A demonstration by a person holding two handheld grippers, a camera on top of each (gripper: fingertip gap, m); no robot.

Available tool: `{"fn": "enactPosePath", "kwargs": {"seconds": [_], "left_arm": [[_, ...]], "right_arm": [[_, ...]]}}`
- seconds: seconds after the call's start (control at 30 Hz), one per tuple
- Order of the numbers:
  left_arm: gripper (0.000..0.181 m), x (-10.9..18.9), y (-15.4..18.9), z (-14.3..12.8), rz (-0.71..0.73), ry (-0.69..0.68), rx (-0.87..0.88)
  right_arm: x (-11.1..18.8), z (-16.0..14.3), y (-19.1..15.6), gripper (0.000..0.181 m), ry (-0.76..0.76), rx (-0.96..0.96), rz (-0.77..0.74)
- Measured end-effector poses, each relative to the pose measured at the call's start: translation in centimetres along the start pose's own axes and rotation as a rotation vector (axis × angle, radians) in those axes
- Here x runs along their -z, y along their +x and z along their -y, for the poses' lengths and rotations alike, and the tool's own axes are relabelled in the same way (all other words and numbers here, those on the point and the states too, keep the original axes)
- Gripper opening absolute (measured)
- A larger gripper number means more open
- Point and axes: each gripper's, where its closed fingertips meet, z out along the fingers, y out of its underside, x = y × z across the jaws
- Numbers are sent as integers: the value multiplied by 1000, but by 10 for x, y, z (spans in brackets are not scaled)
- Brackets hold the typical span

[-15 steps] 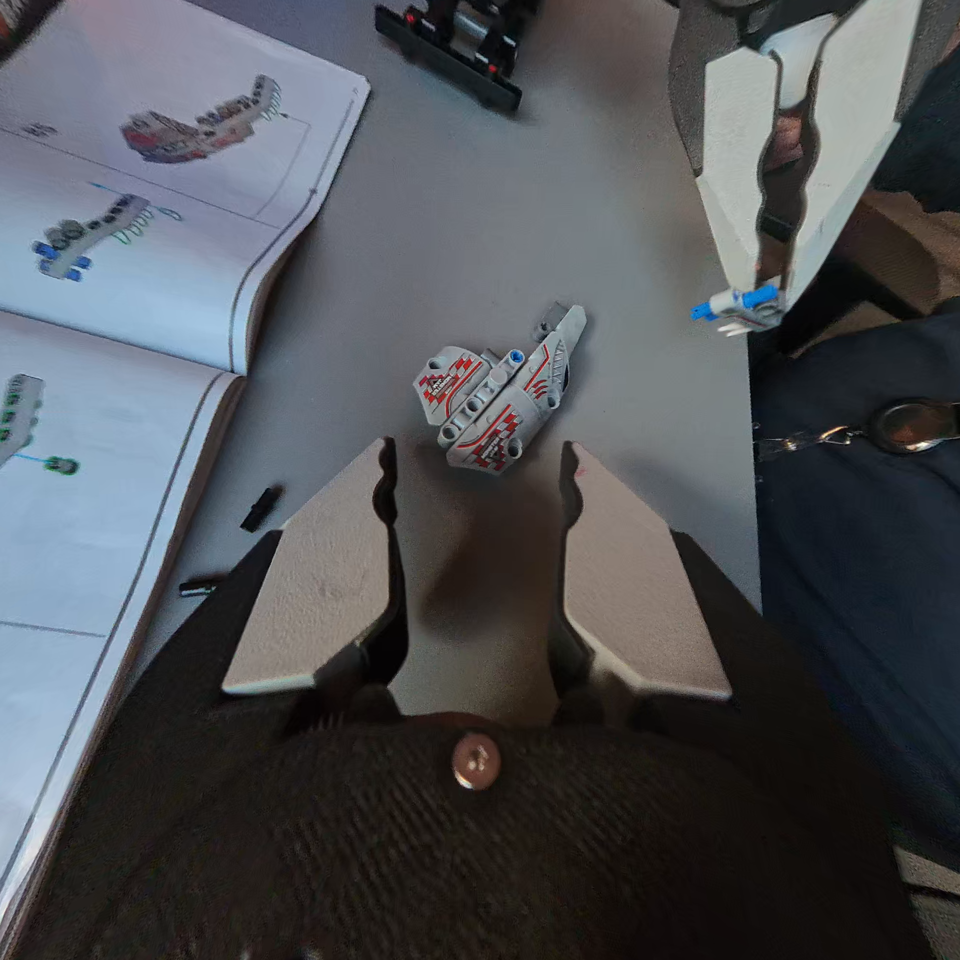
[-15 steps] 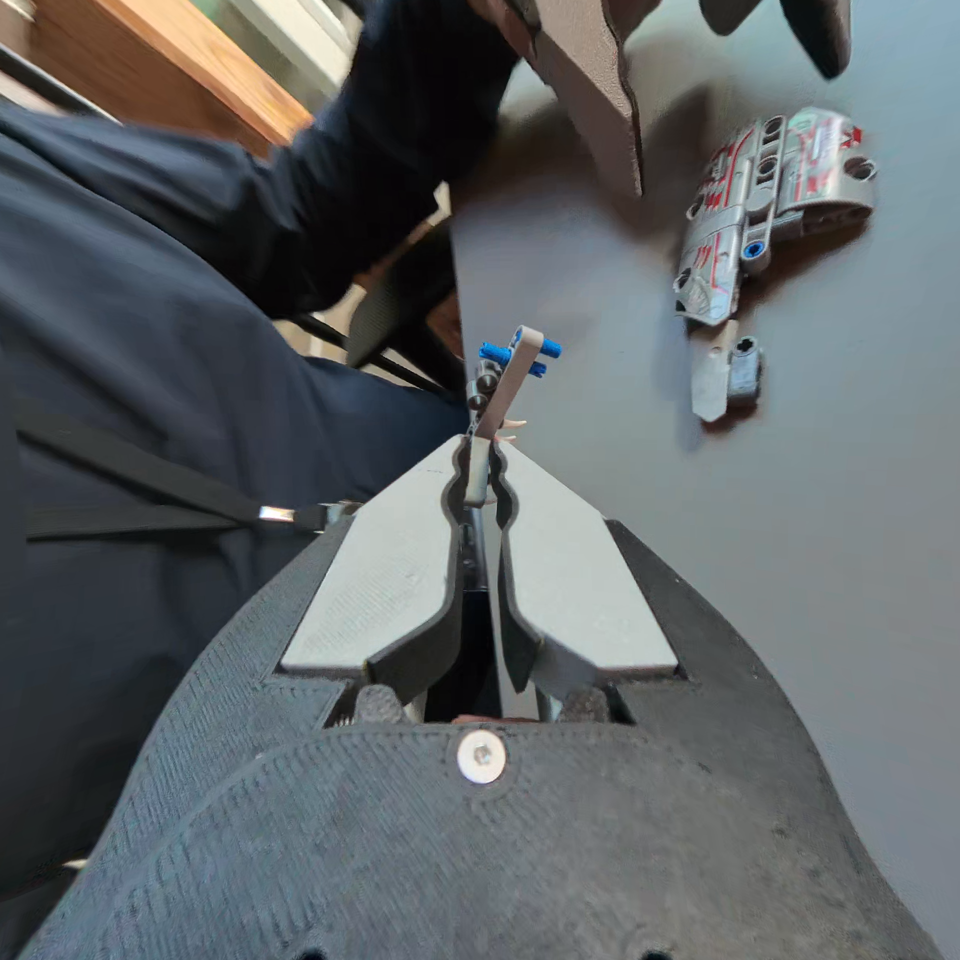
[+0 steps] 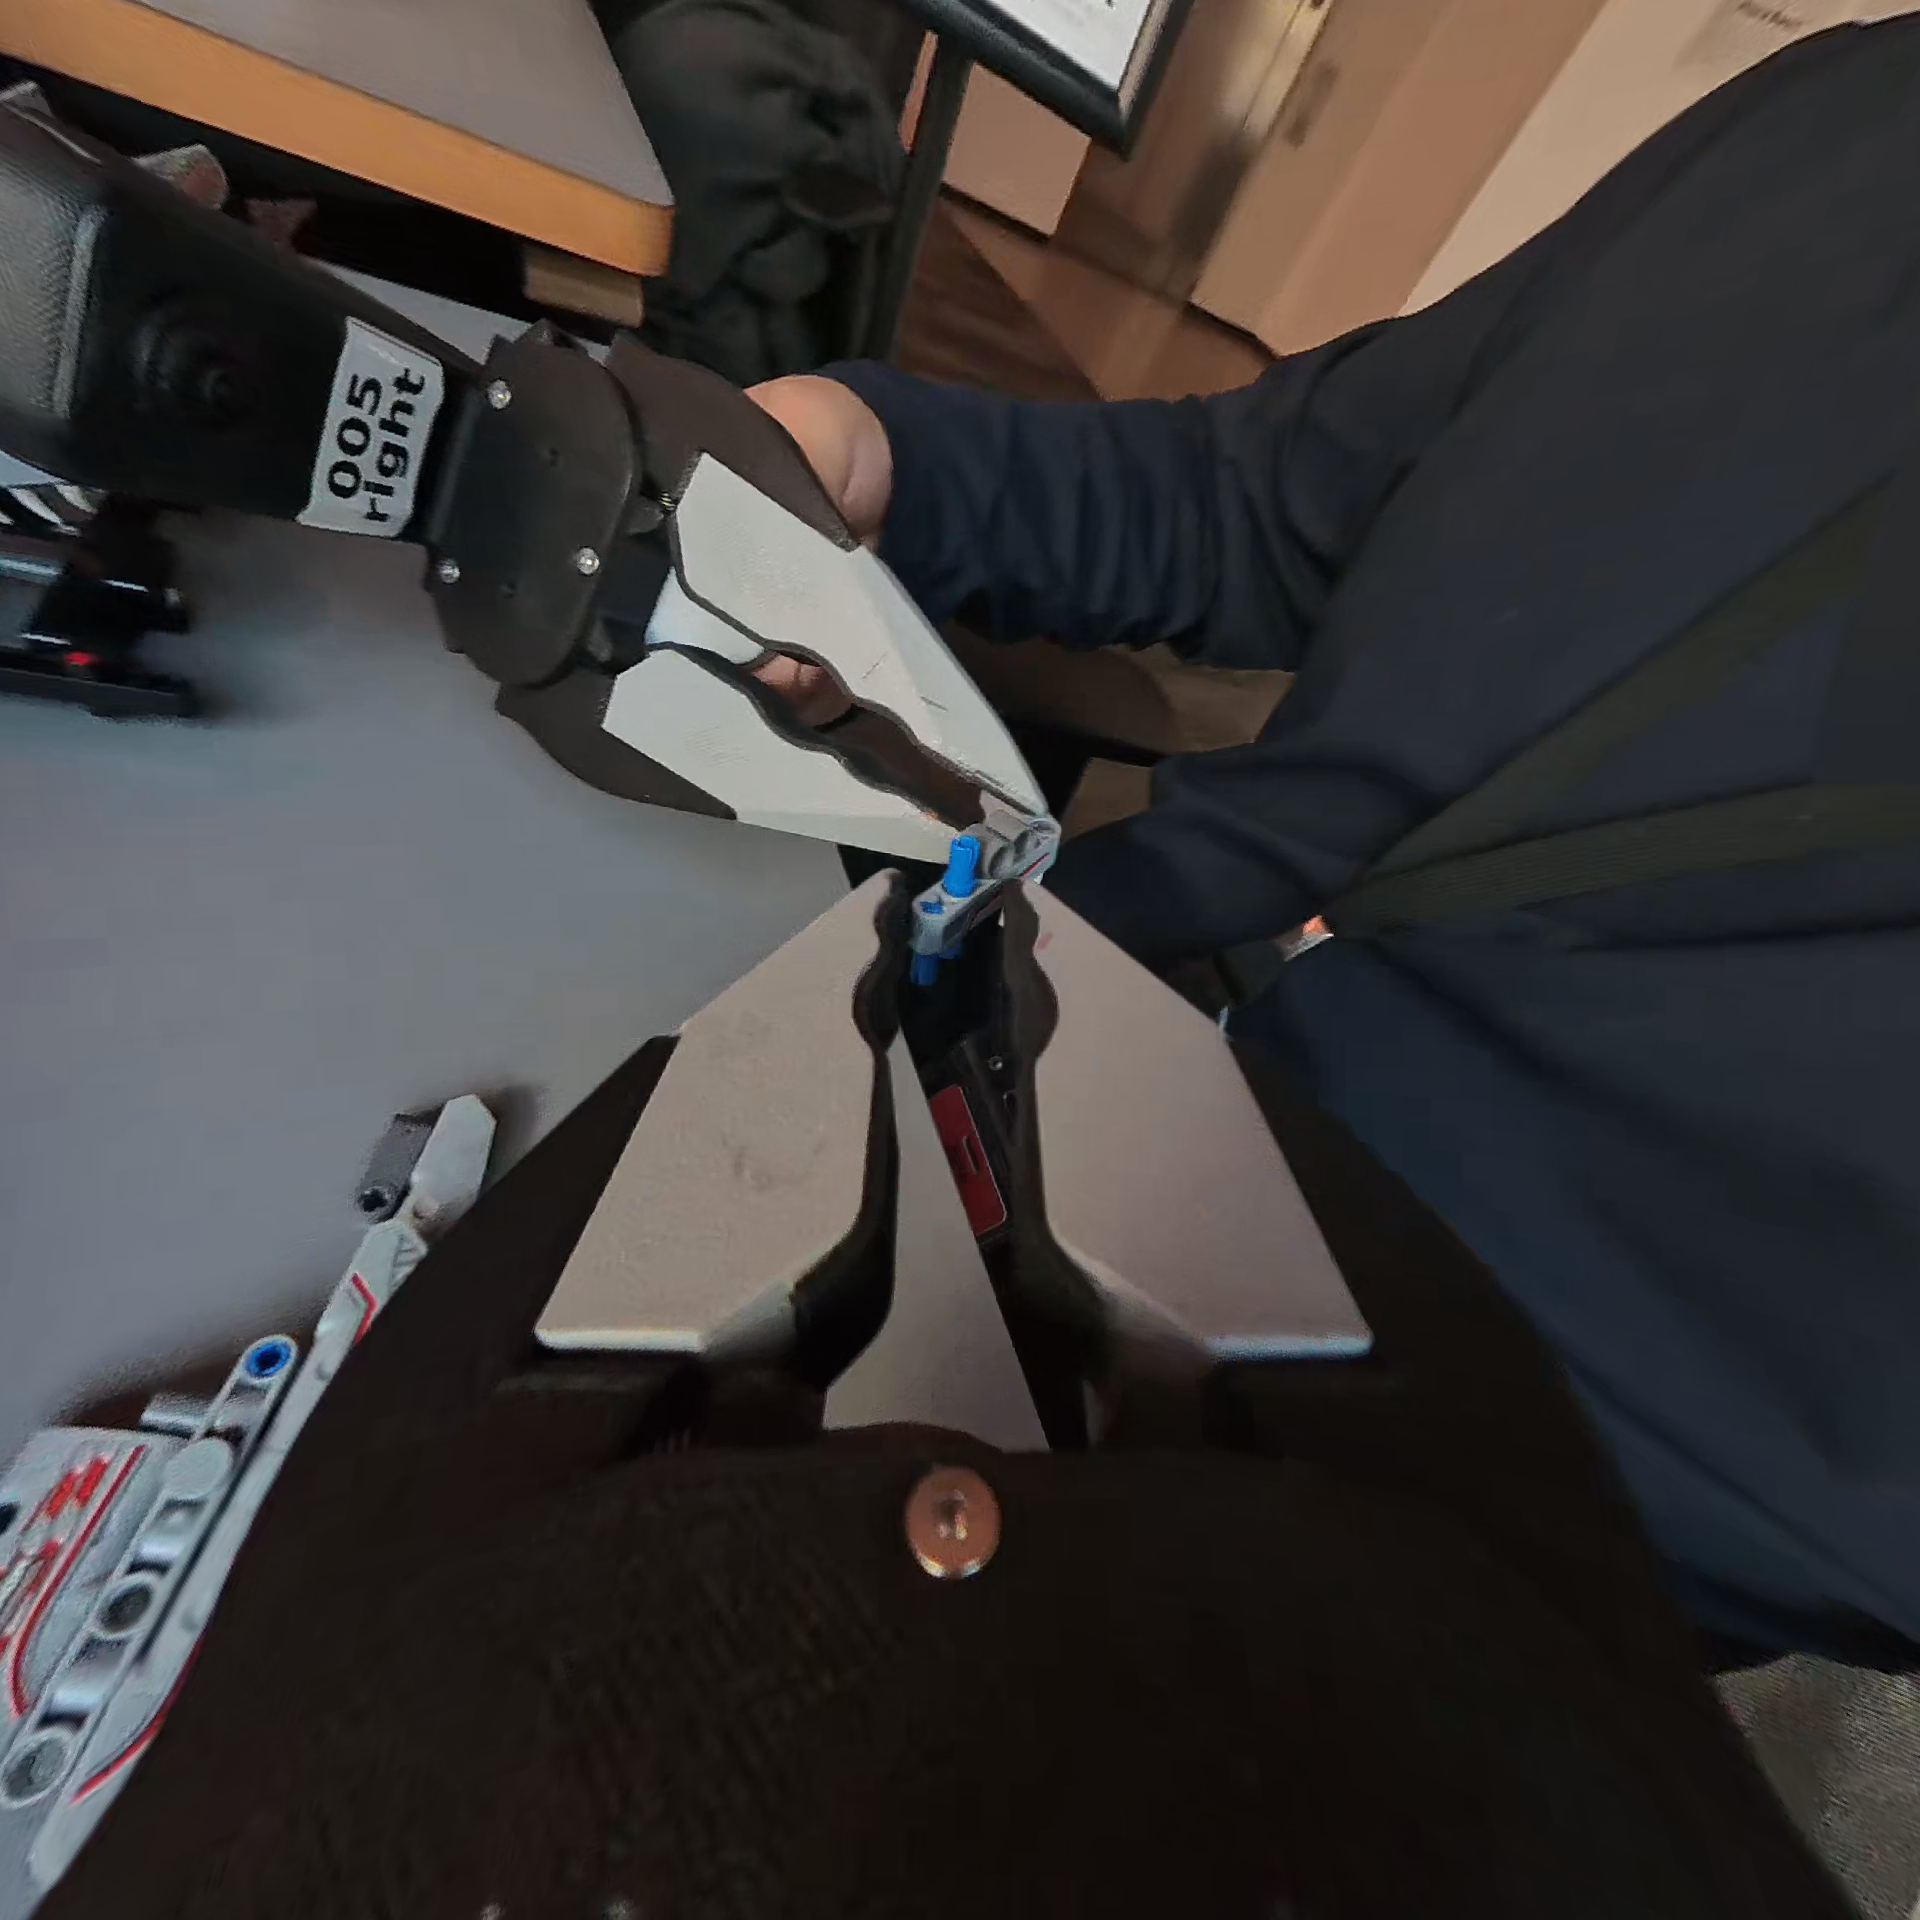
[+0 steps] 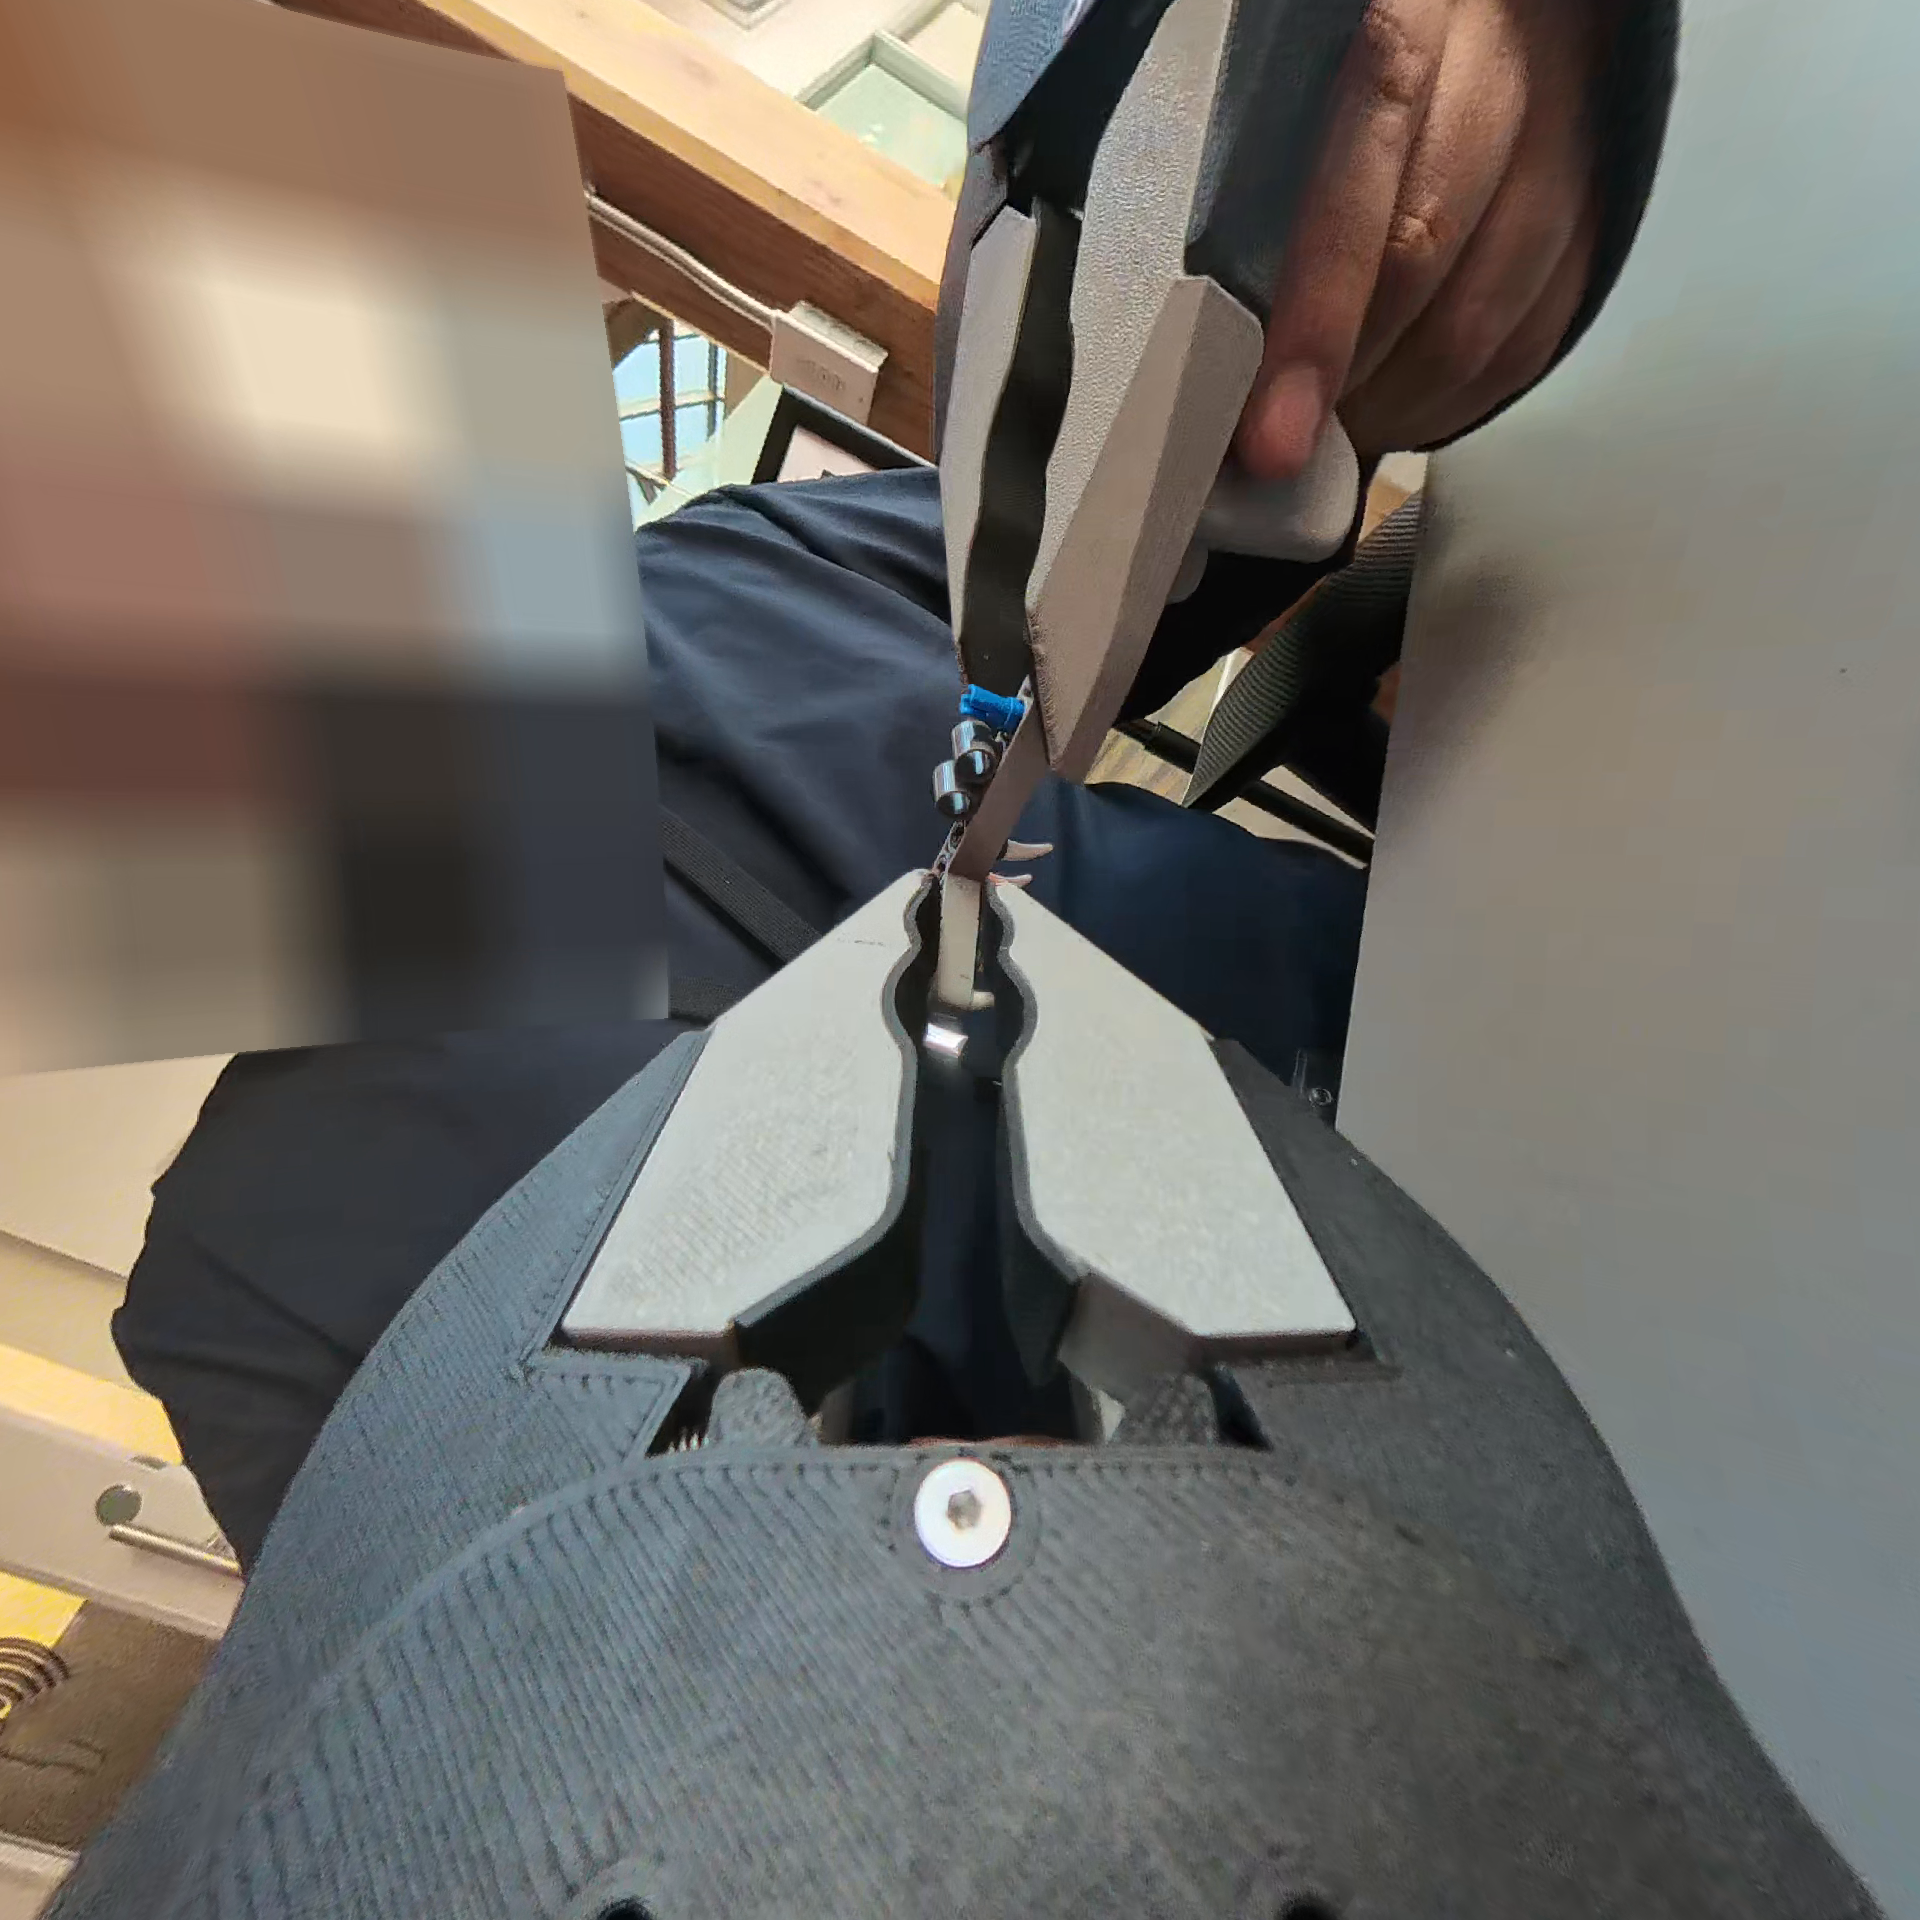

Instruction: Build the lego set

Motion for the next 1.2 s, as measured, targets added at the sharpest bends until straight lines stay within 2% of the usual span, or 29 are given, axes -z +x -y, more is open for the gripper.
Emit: {"fn": "enactPosePath", "kwargs": {"seconds": [0.1, 0.13, 0.2, 0.23, 0.3, 0.37, 0.47, 0.57, 0.7, 1.0, 1.1, 1.2], "left_arm": [[8, 2, 1, -5, -16, 14, 29], [5, 2, -2, -5, 1, 24, 60], [4, 3, -10, -8, 44, 37, 145], [4, 3, -13, -10, 58, 43, 178], [4, 1, -18, -14, 72, 58, 218], [4, 1, -22, -16, 80, 75, 232], [4, 1, -28, -18, 115, 88, 230], [4, 0, -32, -16, 161, 104, 221], [4, 1, -30, -12, 168, 123, 206], [5, 0, -6, -7, -41, 181, 224], [5, 0, -12, -10, 7, 175, 212], [4, 2, -21, -6, 122, 183, 174]], "right_arm": [[8, 2, 7, 5, 16, 18, -65], [14, 6, 14, 6, 38, 32, -143], [31, 16, 31, 19, 67, 133, -370], [33, 19, 29, 22, 68, 203, -425], [29, 26, 18, 21, 72, 301, -455], [25, 26, 22, 26, 40, 349, -530], [20, 23, 32, 22, -9, 384, -655], [27, 24, 42, 6, 4, 398, -792], [25, 25, 37, 5, 41, 416, -782], [9, 17, 19, 6, -121, 674, -620], [12, 18, 24, 6, -93, 562, -637], [20, 28, 24, 7, 37, 449, -632]]}}
